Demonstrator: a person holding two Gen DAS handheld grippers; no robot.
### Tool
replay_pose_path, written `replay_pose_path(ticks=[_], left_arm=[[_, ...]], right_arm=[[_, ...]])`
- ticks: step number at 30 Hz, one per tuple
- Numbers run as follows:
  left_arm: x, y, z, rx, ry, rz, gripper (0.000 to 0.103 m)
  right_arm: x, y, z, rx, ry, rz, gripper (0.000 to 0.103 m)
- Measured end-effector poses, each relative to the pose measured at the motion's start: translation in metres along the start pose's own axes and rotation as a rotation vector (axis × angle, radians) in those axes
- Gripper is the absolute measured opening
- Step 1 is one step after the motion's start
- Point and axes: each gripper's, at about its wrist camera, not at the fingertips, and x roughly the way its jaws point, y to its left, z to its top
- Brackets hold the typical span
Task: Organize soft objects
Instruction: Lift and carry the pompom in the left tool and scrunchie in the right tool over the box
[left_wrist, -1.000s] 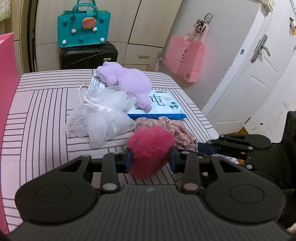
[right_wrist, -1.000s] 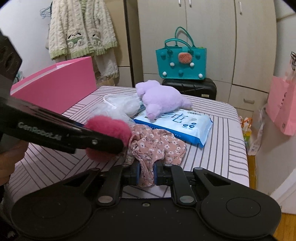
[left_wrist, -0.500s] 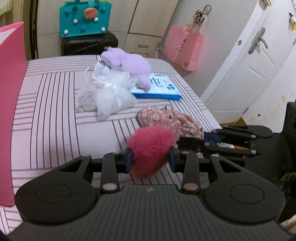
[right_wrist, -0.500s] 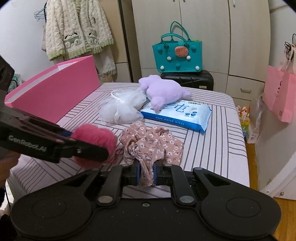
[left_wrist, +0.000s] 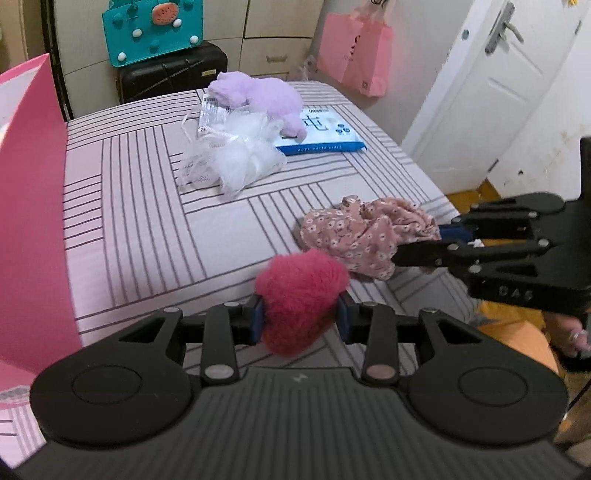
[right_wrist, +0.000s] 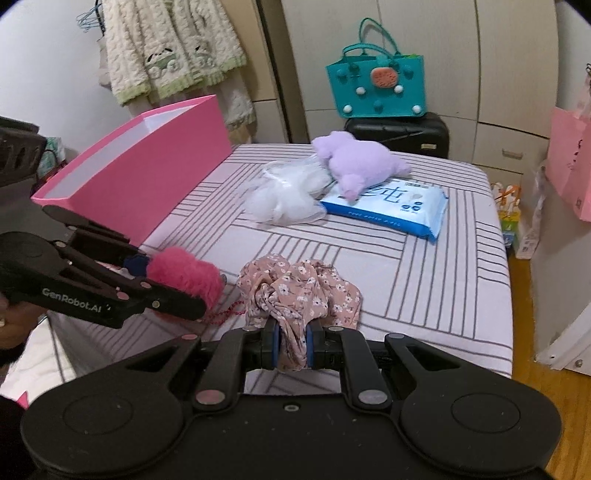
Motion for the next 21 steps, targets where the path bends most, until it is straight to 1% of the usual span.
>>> replay_pose_path(ticks=[6, 11, 14, 18, 21], left_arm=[[-0.017, 0.006, -0.005, 0.010, 0.051, -0.028, 0.036], [-0.033, 0.005, -0.010, 0.033, 0.085, -0.025, 0.036], [-0.043, 0.006, -0.015, 0.037, 0.103, -0.030, 0.036], [-0.055, 0.009, -0.020, 0.043, 0.103, -0.007, 0.036], [-0.065, 0.014, -0.022, 0.033, 0.107, -0.007, 0.036]], right_arm=[[-0.010, 0.015, 0.003, -0.002, 0.049, 0.065, 0.016], [-0.015, 0.028, 0.010, 0.014, 0.101, 0.113, 0.016], [-0.019, 0.037, 0.014, -0.010, 0.109, 0.119, 0.016], [-0.024, 0.049, 0.020, -0.045, 0.124, 0.123, 0.016], [-0.030, 0.059, 0.024, -0.067, 0.138, 0.134, 0.016]])
